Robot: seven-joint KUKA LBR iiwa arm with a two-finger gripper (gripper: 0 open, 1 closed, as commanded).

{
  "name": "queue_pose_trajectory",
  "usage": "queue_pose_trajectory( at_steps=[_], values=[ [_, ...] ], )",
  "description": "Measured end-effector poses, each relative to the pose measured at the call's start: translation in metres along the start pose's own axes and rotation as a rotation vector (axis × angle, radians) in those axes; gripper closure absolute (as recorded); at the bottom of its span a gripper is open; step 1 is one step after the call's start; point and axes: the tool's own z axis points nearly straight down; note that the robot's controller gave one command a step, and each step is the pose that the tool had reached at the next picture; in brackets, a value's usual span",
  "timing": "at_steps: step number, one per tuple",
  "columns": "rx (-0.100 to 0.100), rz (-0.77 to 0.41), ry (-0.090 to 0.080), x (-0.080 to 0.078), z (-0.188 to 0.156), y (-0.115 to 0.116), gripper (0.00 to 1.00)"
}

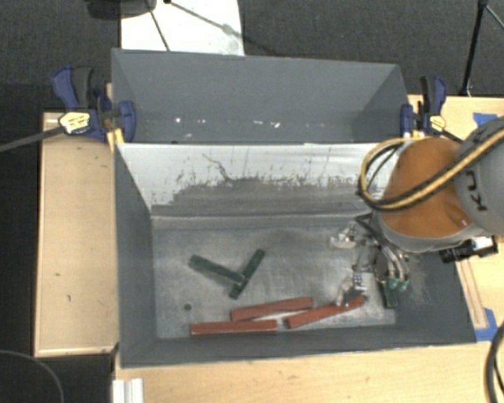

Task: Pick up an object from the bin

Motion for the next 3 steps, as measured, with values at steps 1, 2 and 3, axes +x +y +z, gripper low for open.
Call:
queue_pose_trajectory(
  at_steps=[1,2,3],
  values=[
    [0.001,-0.103,0.004,0.021,0.002,0.023,0.0],
    [-0.001,-0.114,-0.001,0.037,0.021,0.033,1.0],
    [-0.001,-0.115,-0.002,0.037,0.021,0.033,1.0]
  ],
)
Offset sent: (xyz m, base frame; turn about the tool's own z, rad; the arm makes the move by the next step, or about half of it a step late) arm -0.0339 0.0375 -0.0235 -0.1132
